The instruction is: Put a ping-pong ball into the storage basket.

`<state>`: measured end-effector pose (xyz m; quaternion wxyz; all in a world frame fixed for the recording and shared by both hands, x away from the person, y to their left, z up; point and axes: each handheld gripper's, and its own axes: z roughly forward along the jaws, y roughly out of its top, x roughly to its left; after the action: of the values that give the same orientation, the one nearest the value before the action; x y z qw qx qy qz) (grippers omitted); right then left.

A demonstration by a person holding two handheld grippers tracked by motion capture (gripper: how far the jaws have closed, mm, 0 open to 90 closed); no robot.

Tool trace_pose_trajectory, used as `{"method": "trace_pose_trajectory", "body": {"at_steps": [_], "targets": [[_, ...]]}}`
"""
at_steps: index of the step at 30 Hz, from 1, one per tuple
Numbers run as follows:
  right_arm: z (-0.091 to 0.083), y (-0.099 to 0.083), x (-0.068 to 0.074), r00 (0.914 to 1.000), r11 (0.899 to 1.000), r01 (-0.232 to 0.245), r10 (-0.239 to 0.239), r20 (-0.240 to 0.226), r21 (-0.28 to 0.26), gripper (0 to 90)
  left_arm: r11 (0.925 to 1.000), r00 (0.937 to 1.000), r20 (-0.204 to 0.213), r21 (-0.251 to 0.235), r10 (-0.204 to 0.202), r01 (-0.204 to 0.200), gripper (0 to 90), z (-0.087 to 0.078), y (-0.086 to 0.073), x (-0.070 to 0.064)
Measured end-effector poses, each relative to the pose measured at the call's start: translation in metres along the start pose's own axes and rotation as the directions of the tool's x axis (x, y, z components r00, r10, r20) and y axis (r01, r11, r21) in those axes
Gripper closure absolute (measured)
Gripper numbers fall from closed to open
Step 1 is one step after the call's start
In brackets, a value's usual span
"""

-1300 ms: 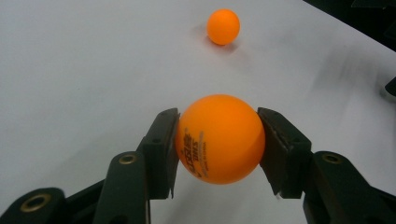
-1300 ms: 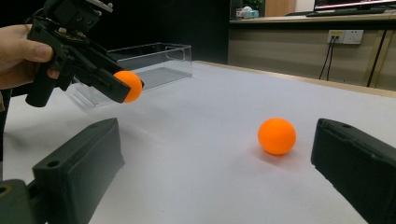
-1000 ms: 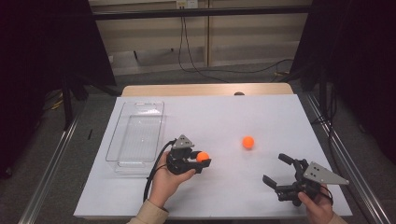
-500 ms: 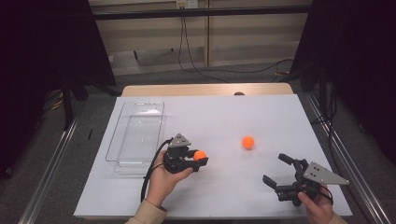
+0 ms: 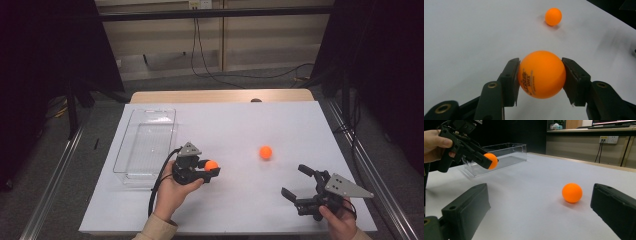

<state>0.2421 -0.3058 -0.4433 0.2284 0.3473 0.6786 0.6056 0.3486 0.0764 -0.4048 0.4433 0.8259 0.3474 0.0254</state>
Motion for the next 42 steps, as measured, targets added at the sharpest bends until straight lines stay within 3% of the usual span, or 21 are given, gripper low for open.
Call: {"method": "trace_pose_trajectory", "body": {"at_steps": [42], "targets": [[0.000, 0.000, 0.000, 1.0000, 1.000, 0.000, 0.000, 0.000, 0.001, 1.7, 0.9993, 0.9986, -0.045, -0.023, -0.029, 0.028, 50.9, -0.020, 0.001, 0.015]]}}
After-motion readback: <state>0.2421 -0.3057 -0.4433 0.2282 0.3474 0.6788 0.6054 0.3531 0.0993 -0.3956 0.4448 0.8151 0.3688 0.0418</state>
